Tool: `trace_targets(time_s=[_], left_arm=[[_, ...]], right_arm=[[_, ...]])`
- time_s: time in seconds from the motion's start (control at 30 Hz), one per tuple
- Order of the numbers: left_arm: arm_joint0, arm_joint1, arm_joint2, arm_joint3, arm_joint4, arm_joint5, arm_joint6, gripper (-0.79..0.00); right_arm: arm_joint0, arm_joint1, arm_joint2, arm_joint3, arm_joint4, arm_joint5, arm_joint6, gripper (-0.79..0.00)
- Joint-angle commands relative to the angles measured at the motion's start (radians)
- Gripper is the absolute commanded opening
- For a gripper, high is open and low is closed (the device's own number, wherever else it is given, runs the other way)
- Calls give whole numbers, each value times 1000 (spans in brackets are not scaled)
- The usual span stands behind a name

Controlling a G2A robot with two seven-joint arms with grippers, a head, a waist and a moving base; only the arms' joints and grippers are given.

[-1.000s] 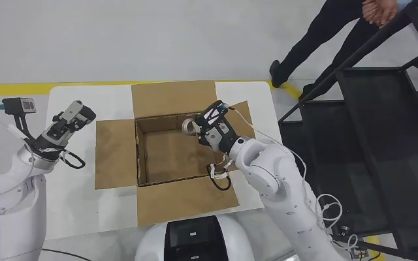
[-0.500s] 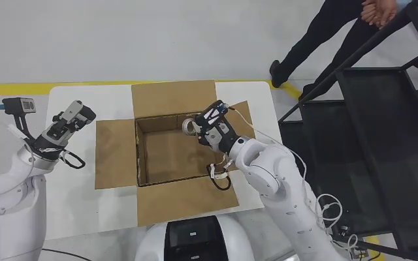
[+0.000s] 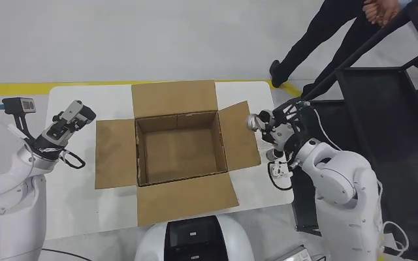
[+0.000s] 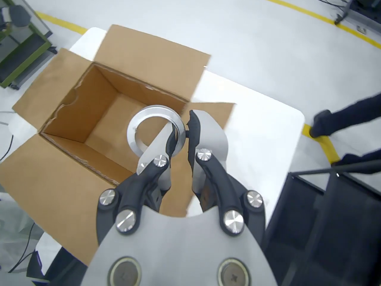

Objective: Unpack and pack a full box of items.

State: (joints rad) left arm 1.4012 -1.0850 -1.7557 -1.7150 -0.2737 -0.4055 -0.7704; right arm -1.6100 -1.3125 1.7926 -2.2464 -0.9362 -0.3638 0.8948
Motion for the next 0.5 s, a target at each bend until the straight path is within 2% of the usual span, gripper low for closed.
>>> trace_targets(time_s=[0.0, 0.13, 0.33, 0.47], left_arm=[[0, 0, 0, 0, 0, 0, 0, 0], [0, 0, 0, 0, 0, 0, 0, 0], [0, 0, 0, 0, 0, 0, 0, 0], [0, 0, 0, 0, 0, 0, 0, 0]], right_arm=[[-32, 5, 71, 7, 2, -5, 17, -785], [-84, 14, 124, 48, -31, -19, 39, -785], [-130, 21, 106, 89, -112, -26, 24, -785], [-130, 21, 106, 89, -112, -26, 24, -785]])
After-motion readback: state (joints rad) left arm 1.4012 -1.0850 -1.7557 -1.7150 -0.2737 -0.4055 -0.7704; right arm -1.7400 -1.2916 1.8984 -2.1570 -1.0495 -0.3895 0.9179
